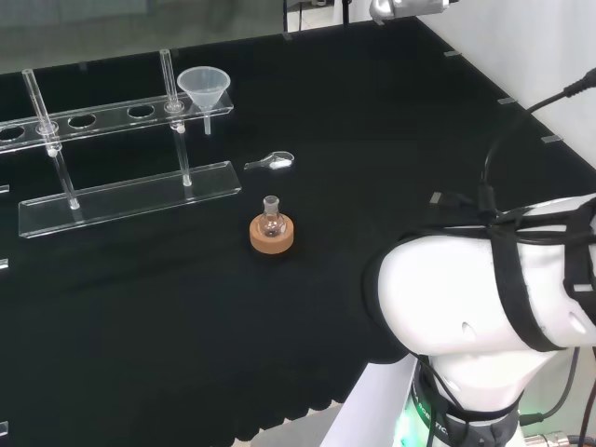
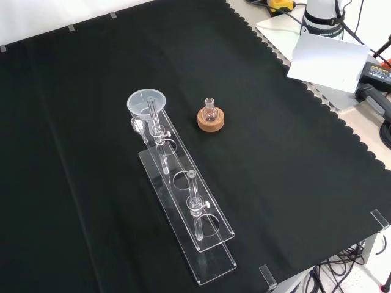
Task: Pick up the funnel from the transparent funnel stand.
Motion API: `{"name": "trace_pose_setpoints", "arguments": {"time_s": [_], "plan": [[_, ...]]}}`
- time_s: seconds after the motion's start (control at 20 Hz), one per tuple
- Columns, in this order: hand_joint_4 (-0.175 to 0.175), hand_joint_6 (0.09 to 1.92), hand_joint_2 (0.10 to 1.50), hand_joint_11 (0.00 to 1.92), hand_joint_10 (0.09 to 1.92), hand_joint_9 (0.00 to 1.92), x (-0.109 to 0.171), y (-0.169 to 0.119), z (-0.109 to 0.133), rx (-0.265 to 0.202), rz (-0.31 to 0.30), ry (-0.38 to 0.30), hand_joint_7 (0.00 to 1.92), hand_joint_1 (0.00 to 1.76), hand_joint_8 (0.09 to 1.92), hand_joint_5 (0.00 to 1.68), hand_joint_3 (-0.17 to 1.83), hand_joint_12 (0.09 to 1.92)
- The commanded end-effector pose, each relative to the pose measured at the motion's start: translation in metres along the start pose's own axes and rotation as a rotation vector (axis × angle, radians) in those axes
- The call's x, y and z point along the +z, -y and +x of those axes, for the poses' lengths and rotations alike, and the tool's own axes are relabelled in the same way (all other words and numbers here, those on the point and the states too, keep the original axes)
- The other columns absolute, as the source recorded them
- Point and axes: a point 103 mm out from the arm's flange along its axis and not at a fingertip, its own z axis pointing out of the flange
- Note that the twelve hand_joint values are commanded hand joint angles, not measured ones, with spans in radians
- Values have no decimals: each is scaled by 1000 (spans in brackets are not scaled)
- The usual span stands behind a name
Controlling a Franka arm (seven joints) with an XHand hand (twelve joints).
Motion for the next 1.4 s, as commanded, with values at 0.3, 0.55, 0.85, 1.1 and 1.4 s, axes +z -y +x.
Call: {"name": "trace_pose_setpoints", "arguments": {"time_s": [0.3,0.55,0.85,1.1,1.4], "plan": [[32,87,1151,0,603,50,30,-67,9,-51,55,-6,0,0,338,159,429,1363],[30,87,1152,0,606,55,44,-100,12,-63,81,11,0,0,342,160,424,1363],[24,87,1117,0,614,65,76,-132,54,-93,125,81,9,32,360,142,395,1358],[22,87,1046,0,634,76,94,-145,81,-149,153,104,16,162,391,124,353,1359],[18,87,905,3,694,99,104,-147,108,-167,183,141,2,384,482,115,322,1402]]}}
